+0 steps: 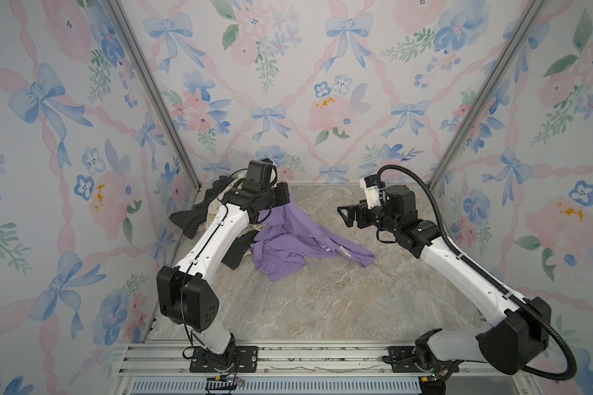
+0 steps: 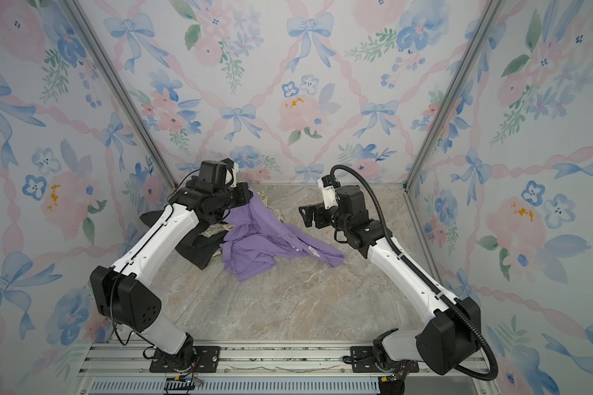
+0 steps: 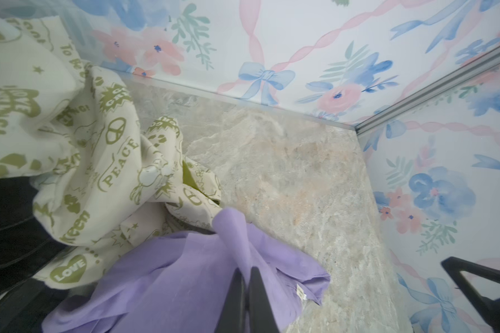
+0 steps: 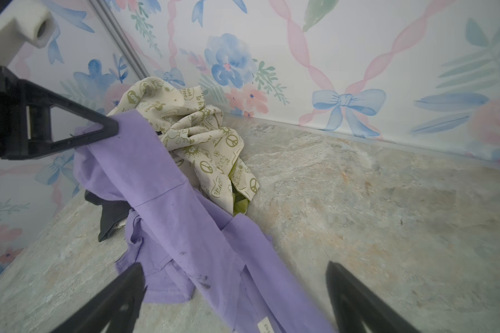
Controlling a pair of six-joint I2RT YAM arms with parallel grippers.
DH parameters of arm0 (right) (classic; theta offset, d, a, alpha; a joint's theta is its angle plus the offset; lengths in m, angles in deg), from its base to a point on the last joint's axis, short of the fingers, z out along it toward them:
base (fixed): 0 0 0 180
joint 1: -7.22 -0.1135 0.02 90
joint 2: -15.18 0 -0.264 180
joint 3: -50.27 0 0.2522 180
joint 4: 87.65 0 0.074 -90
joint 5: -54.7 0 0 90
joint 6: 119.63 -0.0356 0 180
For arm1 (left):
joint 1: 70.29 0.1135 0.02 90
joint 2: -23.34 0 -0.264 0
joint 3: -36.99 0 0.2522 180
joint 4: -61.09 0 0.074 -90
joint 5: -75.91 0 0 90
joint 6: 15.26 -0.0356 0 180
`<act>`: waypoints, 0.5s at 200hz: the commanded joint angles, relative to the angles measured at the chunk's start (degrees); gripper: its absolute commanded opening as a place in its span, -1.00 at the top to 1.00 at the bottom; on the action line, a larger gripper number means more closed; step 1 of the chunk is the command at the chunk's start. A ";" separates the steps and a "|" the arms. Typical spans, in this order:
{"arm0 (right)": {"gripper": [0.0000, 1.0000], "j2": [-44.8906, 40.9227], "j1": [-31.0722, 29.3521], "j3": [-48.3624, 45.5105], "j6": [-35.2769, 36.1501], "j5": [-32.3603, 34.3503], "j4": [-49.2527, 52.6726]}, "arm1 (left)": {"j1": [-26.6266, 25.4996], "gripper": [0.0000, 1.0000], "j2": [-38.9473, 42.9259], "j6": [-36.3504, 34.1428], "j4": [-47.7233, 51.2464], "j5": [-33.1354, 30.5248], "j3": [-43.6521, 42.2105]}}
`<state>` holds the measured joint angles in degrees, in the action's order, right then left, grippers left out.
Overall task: Pick out a specific cloth from the pile
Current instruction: 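Move the right gripper to the purple shirt and grasp it beside the left gripper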
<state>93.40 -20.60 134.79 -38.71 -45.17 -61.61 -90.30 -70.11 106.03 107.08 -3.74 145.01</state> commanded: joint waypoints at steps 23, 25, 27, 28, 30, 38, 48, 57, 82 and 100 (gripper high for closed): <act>-0.92 3.27 -5.39 5.81 11.31 -5.02 3.21 | -3.19 1.00 -1.21 -4.62 -2.73 6.70 4.45; -0.92 3.39 -5.54 6.13 11.59 -5.10 3.37 | -3.37 1.00 -1.21 -4.82 -2.77 6.83 4.55; -0.92 3.56 -5.75 6.20 11.91 -5.21 3.50 | -3.61 1.00 -1.27 -5.09 -2.85 6.98 4.67; -0.91 3.63 -5.89 6.35 11.99 -5.23 3.57 | -3.75 1.00 -1.24 -5.23 -2.90 7.06 4.73; -0.91 3.75 -5.97 6.46 12.23 -5.24 3.66 | -3.90 1.00 -1.28 -5.44 -2.95 7.16 4.82; -0.84 4.35 -6.48 7.06 13.10 -5.51 4.01 | -4.77 1.00 -1.33 -6.26 -3.20 7.76 5.28; -0.75 4.95 -6.80 7.82 13.56 -5.87 4.32 | -5.74 1.00 -1.32 -7.14 -3.52 8.46 5.67; -0.71 5.40 -6.98 8.22 13.65 -6.09 4.18 | -6.40 1.00 -1.35 -7.62 -3.89 9.08 5.85; -0.60 5.98 -7.08 8.24 13.41 -6.52 2.56 | -7.39 1.00 -1.39 -7.82 -5.18 11.24 5.76; -0.56 6.42 -7.17 8.34 12.97 -6.73 1.48 | -7.85 1.00 -1.65 -7.81 -6.07 13.20 5.76</act>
<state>98.99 -27.35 141.29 -26.53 -50.57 -59.38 -97.74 -70.96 100.10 104.04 5.55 149.38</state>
